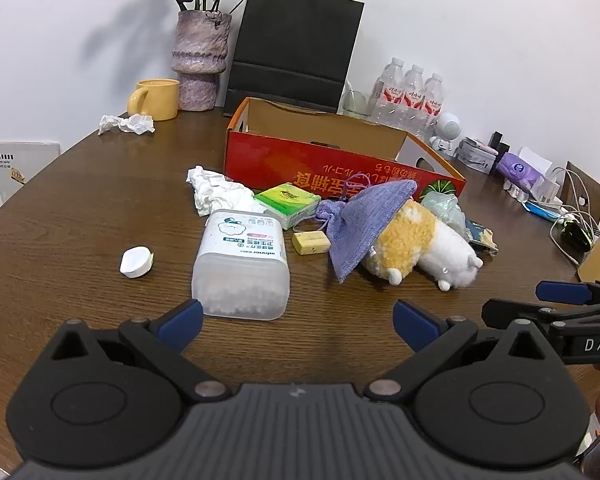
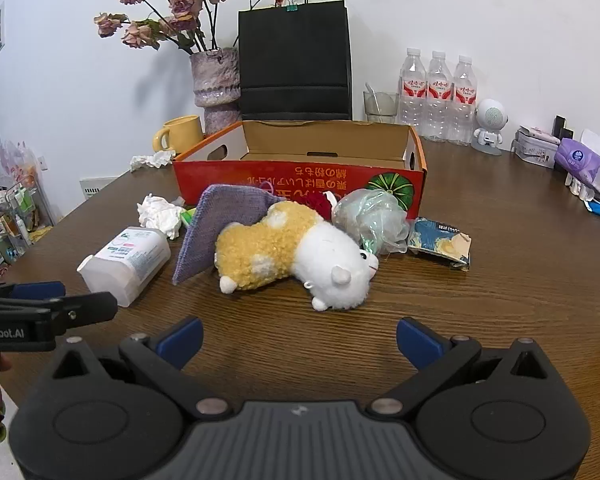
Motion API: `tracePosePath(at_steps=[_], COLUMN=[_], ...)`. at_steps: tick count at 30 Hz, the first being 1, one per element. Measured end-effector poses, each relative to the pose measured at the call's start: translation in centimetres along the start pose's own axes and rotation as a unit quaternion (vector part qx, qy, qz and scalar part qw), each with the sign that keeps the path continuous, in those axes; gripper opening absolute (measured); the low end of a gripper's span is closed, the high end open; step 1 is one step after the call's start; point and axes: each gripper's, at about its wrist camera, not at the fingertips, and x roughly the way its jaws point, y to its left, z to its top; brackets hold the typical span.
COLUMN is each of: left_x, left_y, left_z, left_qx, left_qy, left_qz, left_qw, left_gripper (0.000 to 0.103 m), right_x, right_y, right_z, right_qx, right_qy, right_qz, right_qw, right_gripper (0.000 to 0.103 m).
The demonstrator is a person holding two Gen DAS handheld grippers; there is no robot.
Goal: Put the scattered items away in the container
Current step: 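Reach the left tool to the white cotton-bud tub while the right tool reaches the plush toy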
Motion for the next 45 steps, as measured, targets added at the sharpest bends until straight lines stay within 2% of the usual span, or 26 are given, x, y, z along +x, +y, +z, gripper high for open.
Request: tracePosePath(at_steps=[19,28,36,45], left_x=[0.6,2.6,4.7,6.4], left_y=[0.1,0.6,1.4,1.9], left_z=[-0.1,1.2,2.6,4.0], left_qx=[-0.003,-0.012,-0.01,0.023], left_qy=[0.009,0.02,0.017,0.001], left_qz=[0.003,0.021,0.048,0.087], left_qw=[0.9999,0.9995,0.9987,0.9959], left_gripper=[0.103,0.103,0.103,0.103], right_x=[0.6,2.5,5.4,8.6], right_y=[-0.1,-0.6,-1.0,-1.0], right_z=[-0.2,0.9,2.9,3.9], right_qx=[0.002,-0.007,-0.043,-0.118], right_qy=[0.007,0.015,0.004,0.0], right_qz=[0.001,0.0,-0.005,0.007], right_qw=[1.0,1.0,0.999,0.993], right_gripper=[0.103,0.103,0.101,0.089])
